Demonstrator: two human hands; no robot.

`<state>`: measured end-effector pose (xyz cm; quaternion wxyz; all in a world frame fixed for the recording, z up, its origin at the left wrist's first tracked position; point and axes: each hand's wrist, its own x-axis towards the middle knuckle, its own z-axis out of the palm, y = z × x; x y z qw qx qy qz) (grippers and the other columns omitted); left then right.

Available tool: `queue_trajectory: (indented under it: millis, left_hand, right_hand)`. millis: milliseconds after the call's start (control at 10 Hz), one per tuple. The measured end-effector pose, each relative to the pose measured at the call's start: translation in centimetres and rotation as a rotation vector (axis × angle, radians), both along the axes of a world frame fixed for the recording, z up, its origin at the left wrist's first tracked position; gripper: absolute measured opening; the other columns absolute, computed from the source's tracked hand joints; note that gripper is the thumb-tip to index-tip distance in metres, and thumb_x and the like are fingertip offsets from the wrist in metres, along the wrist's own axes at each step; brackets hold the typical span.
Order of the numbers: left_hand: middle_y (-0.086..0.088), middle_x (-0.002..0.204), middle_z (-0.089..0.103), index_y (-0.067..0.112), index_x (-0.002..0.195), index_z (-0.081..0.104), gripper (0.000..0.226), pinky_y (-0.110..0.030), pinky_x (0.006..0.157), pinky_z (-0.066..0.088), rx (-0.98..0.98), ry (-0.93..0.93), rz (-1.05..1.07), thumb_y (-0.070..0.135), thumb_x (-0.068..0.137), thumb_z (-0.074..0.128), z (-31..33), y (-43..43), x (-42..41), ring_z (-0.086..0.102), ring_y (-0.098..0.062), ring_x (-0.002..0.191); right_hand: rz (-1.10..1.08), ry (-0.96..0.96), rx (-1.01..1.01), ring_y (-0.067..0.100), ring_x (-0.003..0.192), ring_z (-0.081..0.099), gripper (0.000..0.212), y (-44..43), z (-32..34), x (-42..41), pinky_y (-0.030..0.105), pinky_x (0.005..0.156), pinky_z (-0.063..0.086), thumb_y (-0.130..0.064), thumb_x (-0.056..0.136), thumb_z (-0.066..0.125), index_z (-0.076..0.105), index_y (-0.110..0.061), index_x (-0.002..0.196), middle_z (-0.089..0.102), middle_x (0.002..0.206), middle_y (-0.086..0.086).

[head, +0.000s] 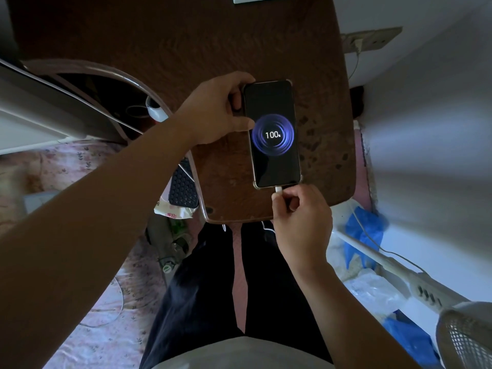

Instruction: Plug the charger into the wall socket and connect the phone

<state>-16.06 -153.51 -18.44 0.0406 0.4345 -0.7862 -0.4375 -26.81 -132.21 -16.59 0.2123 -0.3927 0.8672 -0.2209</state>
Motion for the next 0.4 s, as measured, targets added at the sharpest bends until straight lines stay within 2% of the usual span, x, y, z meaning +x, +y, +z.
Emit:
queue_trajectory:
  millis: [100, 200, 300, 400]
  left_hand:
    - [0.009, 0.097, 0.055, 0.027, 0.142, 0.042, 0.071, -0.001, 0.063, 0.036, 0.025, 0.015, 0.023, 0.032, 0.078, 0.074, -0.2, -0.1, 0.2, 0.052, 0.003, 0.069]
    - [0.011, 0.097, 0.055, 0.024, 0.146, 0.035, 0.073, -0.006, 0.067, 0.037, 0.037, 0.041, 0.079, 0.032, 0.082, 0.070, 0.0, 0.6, 0.3, 0.054, 0.002, 0.073]
    - [0.014, 0.094, 0.054, 0.026, 0.142, 0.040, 0.065, -0.004, 0.064, 0.040, -0.007, 0.067, 0.172, 0.030, 0.083, 0.068, 0.3, 1.7, 0.8, 0.055, 0.003, 0.074]
    - [0.009, 0.099, 0.056, 0.026, 0.135, 0.048, 0.055, -0.003, 0.065, 0.042, -0.035, 0.107, 0.292, 0.024, 0.083, 0.067, 0.7, 3.8, 1.5, 0.054, 0.001, 0.077]
  right_hand:
    - [0.033, 0.004, 0.035, 0.009, 0.068, 0.055, 0.015, 0.0, 0.0, -0.5, 0.026, 0.054, 0.047, -0.029, 0.083, 0.069, 0.064, -0.015, 0.086, 0.062, 0.083, -0.003]
    - [0.036, 0.019, 0.023, 0.005, 0.062, 0.047, 0.019, 0.2, 0.2, -1.0, 0.017, 0.050, 0.034, -0.036, 0.082, 0.066, 0.060, -0.019, 0.082, 0.053, 0.076, -0.011]
    - [0.013, 0.019, -0.017, 0.006, 0.060, 0.048, 0.019, 0.6, 0.3, -1.8, 0.016, 0.050, 0.031, -0.037, 0.084, 0.060, 0.058, -0.019, 0.081, 0.054, 0.073, -0.011]
    - [-0.005, 0.036, -0.072, 0.009, 0.060, 0.049, 0.016, 0.6, 0.6, -2.6, 0.016, 0.050, 0.033, -0.031, 0.086, 0.057, 0.058, -0.016, 0.082, 0.055, 0.072, -0.006]
